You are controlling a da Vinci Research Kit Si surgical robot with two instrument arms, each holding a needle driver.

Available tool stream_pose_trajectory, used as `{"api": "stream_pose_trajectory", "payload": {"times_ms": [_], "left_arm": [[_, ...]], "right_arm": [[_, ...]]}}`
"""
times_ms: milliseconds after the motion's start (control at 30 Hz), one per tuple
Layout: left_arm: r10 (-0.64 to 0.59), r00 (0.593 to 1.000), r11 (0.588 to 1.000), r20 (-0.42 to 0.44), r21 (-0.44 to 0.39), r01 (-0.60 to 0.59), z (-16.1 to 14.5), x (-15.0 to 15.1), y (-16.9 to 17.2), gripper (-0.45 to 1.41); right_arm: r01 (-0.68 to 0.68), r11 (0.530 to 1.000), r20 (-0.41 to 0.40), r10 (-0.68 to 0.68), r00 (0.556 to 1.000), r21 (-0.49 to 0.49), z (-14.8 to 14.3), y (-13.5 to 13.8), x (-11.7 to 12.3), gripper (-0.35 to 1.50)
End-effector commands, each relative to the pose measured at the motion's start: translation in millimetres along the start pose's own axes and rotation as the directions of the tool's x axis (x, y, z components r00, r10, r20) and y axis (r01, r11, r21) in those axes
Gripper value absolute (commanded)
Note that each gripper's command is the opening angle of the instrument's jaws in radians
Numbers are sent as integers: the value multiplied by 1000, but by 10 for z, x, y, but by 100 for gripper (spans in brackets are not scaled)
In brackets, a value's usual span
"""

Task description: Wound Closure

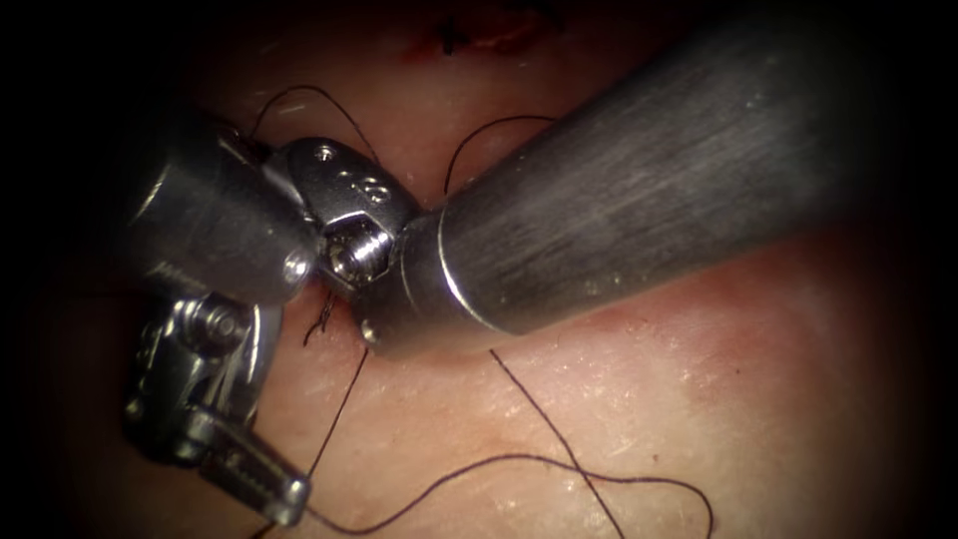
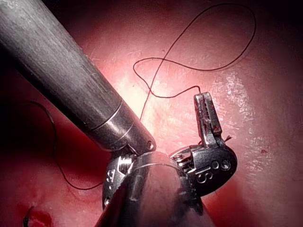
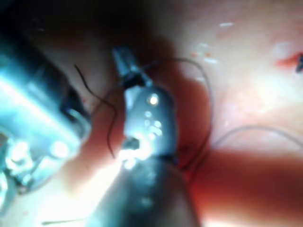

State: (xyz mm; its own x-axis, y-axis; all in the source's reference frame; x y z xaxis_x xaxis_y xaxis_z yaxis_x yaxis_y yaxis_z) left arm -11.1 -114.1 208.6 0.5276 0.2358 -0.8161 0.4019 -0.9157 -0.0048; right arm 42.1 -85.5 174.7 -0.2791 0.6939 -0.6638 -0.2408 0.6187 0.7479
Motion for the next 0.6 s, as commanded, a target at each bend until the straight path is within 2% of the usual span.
{"api": "stream_pose_trajectory", "payload": {"times_ms": [33, 267, 333, 500, 600], "left_arm": [[-4, 1000, 1000, -5, 0, 4, 11, -3, 10, -45], [-7, 1000, 1000, 3, 21, 7, 6, -1, 13, -45], [-9, 1000, 997, 16, 73, 8, 1, -2, 13, -45], [-12, 1000, 994, 28, 105, 9, -9, 0, 15, -45], [-18, 999, 988, 44, 157, 10, -19, 1, 19, -45]], "right_arm": [[-9, 1000, 0, 9, 1000, 3, -1, -11, -7, -35], [-24, 999, -5, 24, 1000, 24, -20, -12, 10, -35], [-28, 999, -4, 28, 1000, 35, -31, -13, 15, -35], [-35, 998, -20, 36, 999, 58, -48, -12, 25, -35], [-40, 996, -63, 45, 997, 84, -57, -11, 37, -35]]}}
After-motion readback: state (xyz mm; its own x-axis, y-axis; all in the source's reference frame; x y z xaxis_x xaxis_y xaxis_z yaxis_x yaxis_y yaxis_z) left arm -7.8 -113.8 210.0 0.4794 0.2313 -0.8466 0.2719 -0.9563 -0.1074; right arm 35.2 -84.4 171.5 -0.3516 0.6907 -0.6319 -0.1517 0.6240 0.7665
